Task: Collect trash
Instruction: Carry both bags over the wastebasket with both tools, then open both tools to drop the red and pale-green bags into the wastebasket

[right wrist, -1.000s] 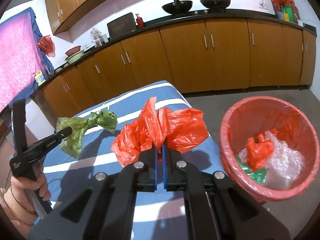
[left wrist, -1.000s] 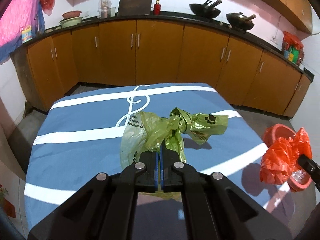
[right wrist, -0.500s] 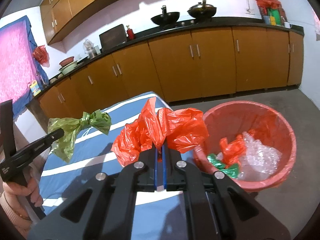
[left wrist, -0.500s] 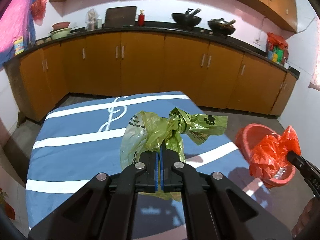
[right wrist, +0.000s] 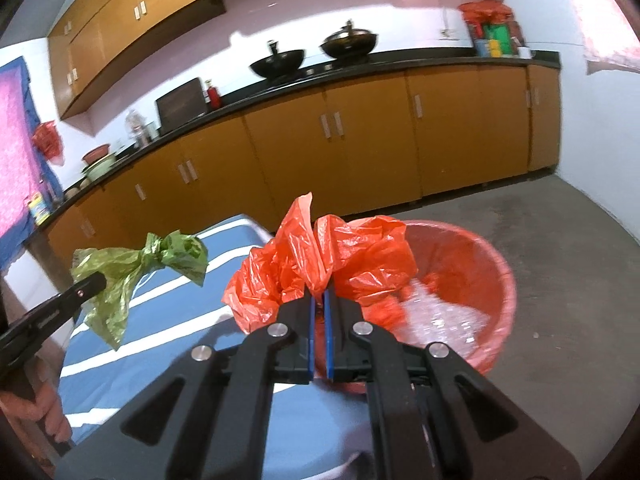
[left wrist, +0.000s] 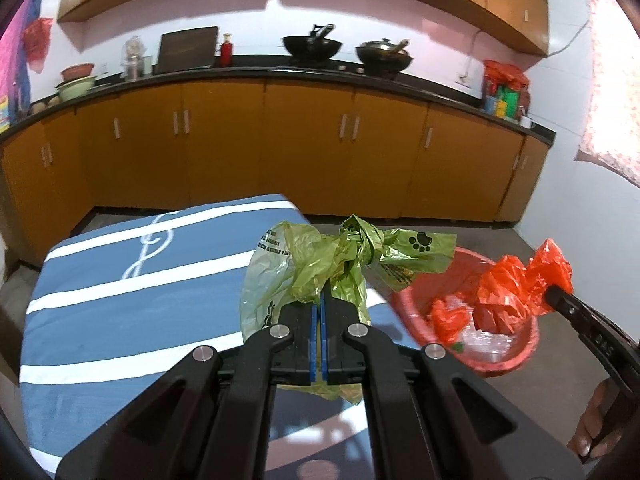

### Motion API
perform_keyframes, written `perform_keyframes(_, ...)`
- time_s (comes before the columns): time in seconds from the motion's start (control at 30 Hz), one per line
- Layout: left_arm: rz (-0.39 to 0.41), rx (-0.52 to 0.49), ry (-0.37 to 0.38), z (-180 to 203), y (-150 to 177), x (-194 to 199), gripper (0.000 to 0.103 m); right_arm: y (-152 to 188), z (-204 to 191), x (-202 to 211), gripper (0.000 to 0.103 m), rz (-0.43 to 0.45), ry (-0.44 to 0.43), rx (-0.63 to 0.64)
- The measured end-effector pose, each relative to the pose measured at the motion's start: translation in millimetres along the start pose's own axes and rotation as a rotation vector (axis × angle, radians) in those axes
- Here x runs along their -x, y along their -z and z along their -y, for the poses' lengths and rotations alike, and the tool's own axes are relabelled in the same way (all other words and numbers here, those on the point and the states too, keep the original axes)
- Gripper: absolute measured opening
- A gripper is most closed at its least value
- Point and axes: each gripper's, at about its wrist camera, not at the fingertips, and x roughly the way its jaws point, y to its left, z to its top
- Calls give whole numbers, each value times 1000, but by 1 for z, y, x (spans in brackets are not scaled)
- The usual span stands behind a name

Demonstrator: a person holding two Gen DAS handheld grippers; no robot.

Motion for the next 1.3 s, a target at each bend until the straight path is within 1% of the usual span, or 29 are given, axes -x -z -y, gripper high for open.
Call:
perform_keyframes(0.23, -13, -10, 58, 38, 2, -12, 1, -13, 40, -1, 5, 30, 69, -42)
perform_keyframes(0.37, -21, -28, 76, 58, 4, -23, 1, -16, 54, -7, 5, 34, 91, -60)
perform_keyframes(0.63, -46, -35, 110, 84, 8, -43, 1, -16, 80, -22, 5, 31, 125, -90)
perform_keyframes(0.87, -66, -66, 132, 112, 11, -63, 1, -16, 95, -42, 5, 21, 149, -110)
perform_keyframes(1.3, -118, -58, 149, 138, 22, -98, 1, -24, 112, -64, 5, 25, 173, -132)
